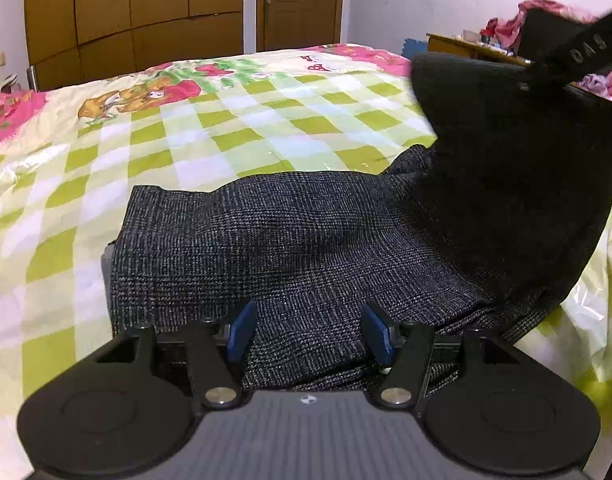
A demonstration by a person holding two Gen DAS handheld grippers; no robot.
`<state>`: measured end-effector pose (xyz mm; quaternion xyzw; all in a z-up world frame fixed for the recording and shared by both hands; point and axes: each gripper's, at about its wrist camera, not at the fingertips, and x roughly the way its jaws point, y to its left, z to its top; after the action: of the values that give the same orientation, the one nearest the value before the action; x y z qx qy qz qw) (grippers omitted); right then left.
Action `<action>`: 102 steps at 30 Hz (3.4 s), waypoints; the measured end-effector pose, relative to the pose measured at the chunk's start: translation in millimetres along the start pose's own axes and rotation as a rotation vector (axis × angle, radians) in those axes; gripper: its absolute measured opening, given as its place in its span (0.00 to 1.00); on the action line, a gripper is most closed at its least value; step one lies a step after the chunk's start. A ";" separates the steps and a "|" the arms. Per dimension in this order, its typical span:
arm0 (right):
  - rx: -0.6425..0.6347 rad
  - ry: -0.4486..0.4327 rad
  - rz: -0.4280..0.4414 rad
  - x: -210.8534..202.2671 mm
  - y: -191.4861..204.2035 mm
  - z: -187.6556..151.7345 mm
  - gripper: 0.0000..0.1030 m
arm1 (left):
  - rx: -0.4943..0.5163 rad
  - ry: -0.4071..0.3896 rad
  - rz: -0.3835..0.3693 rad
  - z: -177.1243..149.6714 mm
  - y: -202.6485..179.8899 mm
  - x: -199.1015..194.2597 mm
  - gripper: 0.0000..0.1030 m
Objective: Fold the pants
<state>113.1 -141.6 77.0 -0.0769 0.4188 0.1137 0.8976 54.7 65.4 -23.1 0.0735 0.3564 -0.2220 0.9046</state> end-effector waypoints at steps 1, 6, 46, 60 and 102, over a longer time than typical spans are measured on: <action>-0.016 -0.003 0.010 0.9 8.9 3.7 0.06 | -0.006 -0.002 -0.004 -0.4 0.8 -1.1 0.68; -0.060 -0.013 0.080 13.6 55.4 23.2 0.06 | -0.003 -0.029 0.036 -1.1 6.5 -24.7 0.68; 0.032 0.100 0.379 91.3 187.1 50.7 0.21 | -0.202 -0.002 0.067 -30.1 56.0 -77.8 0.67; 0.019 0.006 0.423 73.8 152.1 53.6 0.21 | -0.225 -0.007 0.067 -22.1 49.9 -115.3 0.70; -0.011 0.057 0.415 153.6 180.8 65.5 0.13 | -0.391 0.037 0.067 -36.3 74.6 -72.3 0.39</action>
<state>208.4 69.1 -7.2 0.0029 0.4504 0.2963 0.8422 19.5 167.7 -2.7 -0.0877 0.4065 -0.1170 0.9019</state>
